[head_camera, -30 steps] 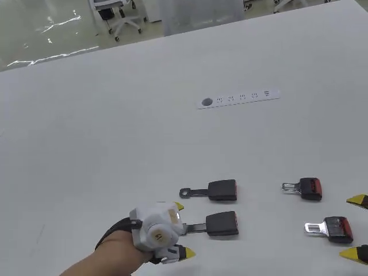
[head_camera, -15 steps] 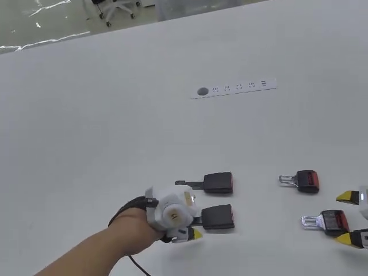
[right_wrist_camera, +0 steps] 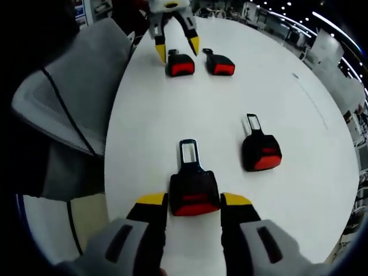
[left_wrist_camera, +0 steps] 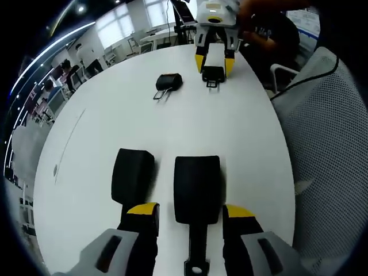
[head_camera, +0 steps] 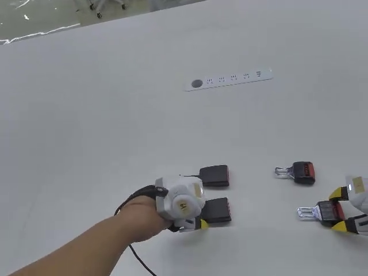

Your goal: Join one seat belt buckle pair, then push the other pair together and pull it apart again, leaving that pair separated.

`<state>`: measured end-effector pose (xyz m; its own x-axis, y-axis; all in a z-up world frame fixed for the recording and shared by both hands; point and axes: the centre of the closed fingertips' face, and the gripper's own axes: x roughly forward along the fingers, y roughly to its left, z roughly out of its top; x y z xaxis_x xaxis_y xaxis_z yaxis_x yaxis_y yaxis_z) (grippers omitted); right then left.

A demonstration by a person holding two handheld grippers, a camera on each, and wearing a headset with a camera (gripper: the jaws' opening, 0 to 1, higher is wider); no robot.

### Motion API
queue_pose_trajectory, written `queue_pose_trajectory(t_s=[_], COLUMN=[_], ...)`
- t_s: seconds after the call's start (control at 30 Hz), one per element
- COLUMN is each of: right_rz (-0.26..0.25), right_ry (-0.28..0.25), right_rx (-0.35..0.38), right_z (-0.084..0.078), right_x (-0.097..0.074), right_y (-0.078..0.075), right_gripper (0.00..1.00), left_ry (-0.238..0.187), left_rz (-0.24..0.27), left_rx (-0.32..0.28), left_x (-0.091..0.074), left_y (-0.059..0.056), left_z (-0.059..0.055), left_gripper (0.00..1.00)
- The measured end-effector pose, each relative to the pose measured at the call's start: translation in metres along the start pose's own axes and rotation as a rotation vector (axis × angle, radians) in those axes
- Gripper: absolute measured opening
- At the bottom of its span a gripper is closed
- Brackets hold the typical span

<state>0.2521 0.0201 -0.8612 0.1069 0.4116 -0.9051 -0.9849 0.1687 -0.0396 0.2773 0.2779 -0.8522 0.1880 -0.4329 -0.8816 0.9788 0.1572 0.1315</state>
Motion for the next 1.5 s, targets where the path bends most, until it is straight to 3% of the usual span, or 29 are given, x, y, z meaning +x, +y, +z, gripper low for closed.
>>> queue_pose_trajectory(t_s=[0.27,0.53,0.9,1.5], right_rz=[0.059,0.027,0.049,0.073], right_ry=[0.028,0.024,0.042,0.072], right_rx=[0.015,0.023,-0.034,-0.072], right_z=[-0.004,-0.003,0.005,0.007], right_x=[0.004,0.004,0.001,0.001], right_y=[0.006,-0.001,0.004,0.004], right_gripper=[0.42,0.36,0.34,0.34], left_ry=[0.009,0.017,0.035,0.037], left_rz=[-0.017,-0.033,-0.046,-0.062], left_rx=[0.026,0.044,0.162,0.123], left_x=[0.003,0.006,0.008,0.01], left_y=[-0.004,-0.008,-0.012,-0.011], left_z=[0.004,0.003,0.004,0.004], left_gripper=[0.38,0.33,0.32,0.32])
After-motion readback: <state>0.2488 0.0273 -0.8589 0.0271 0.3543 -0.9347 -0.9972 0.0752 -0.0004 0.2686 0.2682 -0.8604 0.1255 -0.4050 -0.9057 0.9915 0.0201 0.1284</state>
